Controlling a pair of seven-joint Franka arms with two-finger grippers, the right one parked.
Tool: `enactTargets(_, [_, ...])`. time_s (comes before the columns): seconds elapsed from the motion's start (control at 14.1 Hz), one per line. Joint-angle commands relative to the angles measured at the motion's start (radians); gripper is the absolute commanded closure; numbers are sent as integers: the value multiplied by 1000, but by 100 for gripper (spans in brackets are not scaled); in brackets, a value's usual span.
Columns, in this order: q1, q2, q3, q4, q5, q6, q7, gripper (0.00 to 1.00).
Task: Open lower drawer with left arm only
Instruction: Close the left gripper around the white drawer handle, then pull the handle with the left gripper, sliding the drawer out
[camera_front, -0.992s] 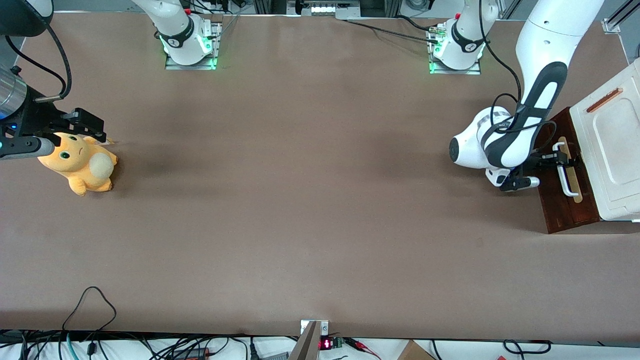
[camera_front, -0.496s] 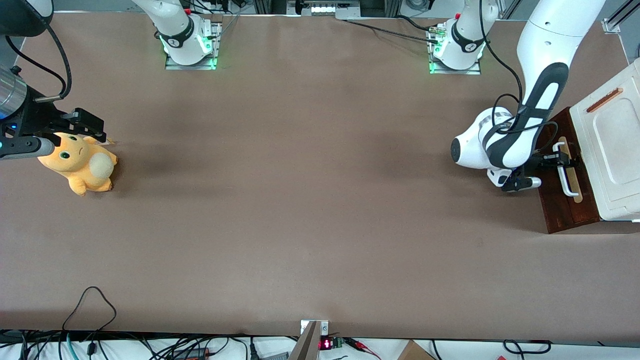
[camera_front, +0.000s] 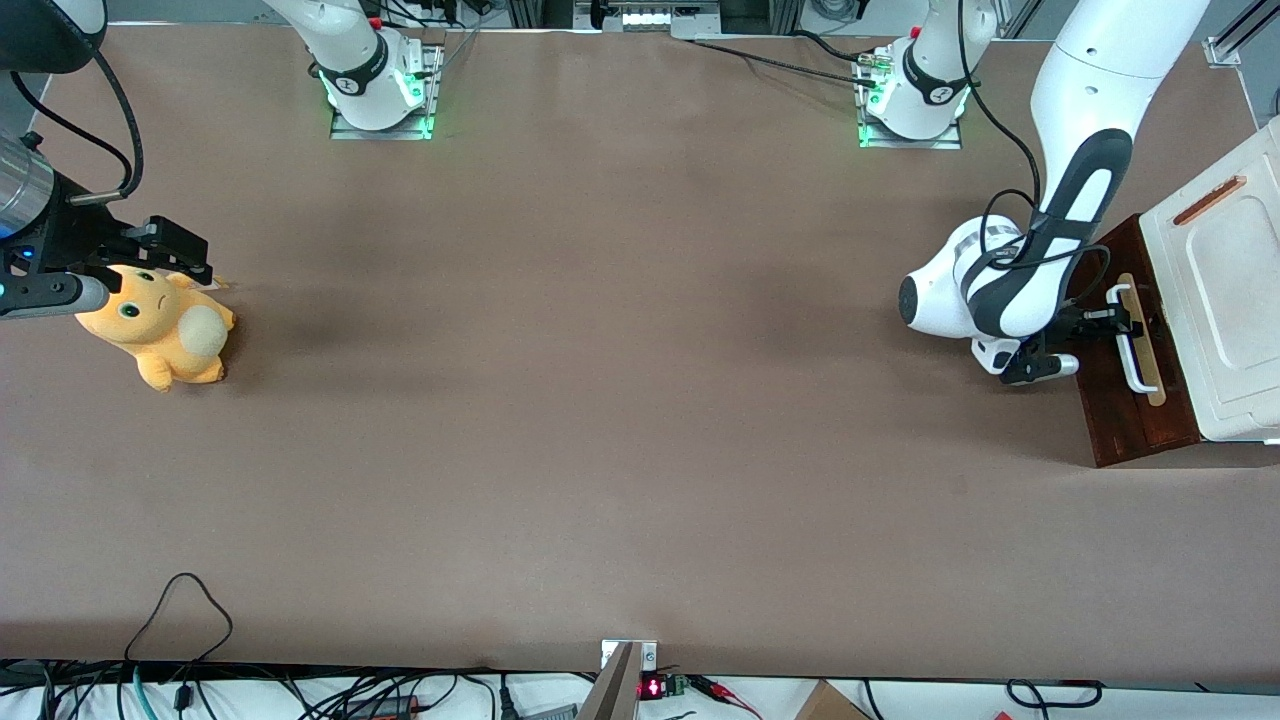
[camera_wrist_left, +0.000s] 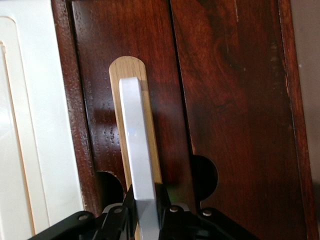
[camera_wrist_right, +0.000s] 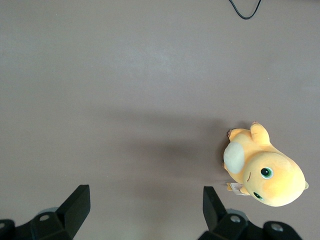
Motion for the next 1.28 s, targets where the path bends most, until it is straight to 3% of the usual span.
enactTargets(0.0, [-3,8,6,19,23,3,34,100])
enactTargets(0.35, [-78,4,-8,30,6,17,34,100])
enactTargets(0.57, [-119,-12,-48,36,-45,39,57,100])
enactTargets(1.06, [-147,-27,-137,36,-97,37,54,99])
enactTargets(1.13, [-147,-30,-137,36,-99,36,57,97])
enactTargets(1.2, [-147,-33,-136,33,-100,34,62,88])
